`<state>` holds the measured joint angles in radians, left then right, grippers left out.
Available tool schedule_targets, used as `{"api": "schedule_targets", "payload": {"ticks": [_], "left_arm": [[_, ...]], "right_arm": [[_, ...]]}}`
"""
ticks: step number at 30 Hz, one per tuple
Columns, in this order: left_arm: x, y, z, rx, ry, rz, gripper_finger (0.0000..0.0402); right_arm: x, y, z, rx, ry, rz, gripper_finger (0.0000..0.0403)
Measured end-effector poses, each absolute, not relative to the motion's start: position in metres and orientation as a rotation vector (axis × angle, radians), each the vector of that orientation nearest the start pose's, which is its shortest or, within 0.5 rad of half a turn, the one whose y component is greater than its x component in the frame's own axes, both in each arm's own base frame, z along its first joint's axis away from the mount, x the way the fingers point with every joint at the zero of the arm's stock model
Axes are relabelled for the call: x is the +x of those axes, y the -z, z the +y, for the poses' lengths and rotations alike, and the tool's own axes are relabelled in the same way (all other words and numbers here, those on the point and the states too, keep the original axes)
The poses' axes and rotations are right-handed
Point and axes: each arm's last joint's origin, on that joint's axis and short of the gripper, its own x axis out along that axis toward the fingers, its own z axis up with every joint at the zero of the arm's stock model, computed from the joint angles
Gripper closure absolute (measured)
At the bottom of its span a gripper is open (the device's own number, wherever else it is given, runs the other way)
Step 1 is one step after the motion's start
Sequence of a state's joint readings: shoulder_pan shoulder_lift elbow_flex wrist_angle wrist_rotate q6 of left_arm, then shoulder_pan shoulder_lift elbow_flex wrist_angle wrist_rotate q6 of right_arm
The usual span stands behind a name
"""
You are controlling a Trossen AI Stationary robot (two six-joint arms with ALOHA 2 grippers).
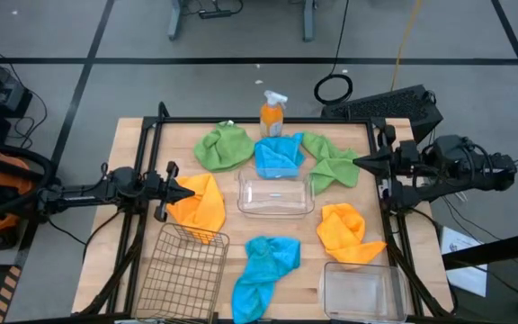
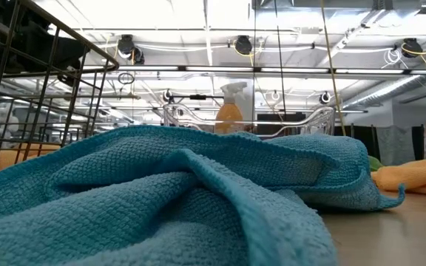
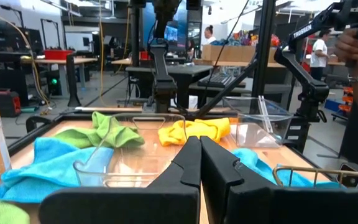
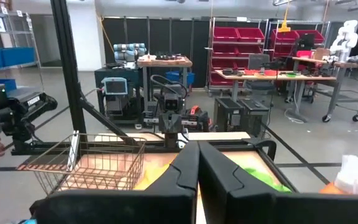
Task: Sort microfiber towel by color & place in baskets
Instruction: Put the right green towel into the top transparent bin
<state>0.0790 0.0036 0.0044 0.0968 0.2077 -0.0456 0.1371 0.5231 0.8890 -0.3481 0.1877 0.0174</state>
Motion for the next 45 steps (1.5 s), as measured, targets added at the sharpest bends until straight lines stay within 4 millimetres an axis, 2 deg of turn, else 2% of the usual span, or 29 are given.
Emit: {"api": "schedule_targets", "payload": {"ticks": [5,17,22,26,31,36,39,45], "left_arm": [[0.097,-0.174,0.002,-0.032,0.112,-0.099,0.04],[0.097,-0.174,0.003,-0.033,0.089,-0.095,0.04],[0.095,-0.185,0.004,-0.006,0.061,-0.16,0.04],[0.089,-0.207,0.003,-0.043,0.067,-0.211,0.04],[0.077,-0.238,0.003,-0.073,0.049,-0.186,0.04],[0.063,-0.277,0.006,-0.097,-0.121,-0.127,0.0398],[0.056,-0.305,0.009,-0.069,-0.221,-0.124,0.0379],[0.058,-0.355,0.008,0.034,-0.206,-0.149,0.0329]], "right_arm": [[0.109,-0.386,0.009,0.018,0.078,0.016,0.0403],[0.138,-0.366,0.012,-0.032,0.093,0.209,0.0403],[0.15,-0.358,0.014,-0.056,0.098,0.269,0.0403],[0.161,-0.347,0.015,-0.065,0.097,0.304,0.0403],[0.168,-0.328,0.016,-0.068,0.097,0.337,0.0403],[0.172,-0.314,0.017,-0.062,0.098,0.327,0.0403],[0.174,-0.303,0.017,-0.061,0.097,0.322,0.0403],[0.177,-0.28,0.018,-0.063,0.097,0.33,0.0403]]}}
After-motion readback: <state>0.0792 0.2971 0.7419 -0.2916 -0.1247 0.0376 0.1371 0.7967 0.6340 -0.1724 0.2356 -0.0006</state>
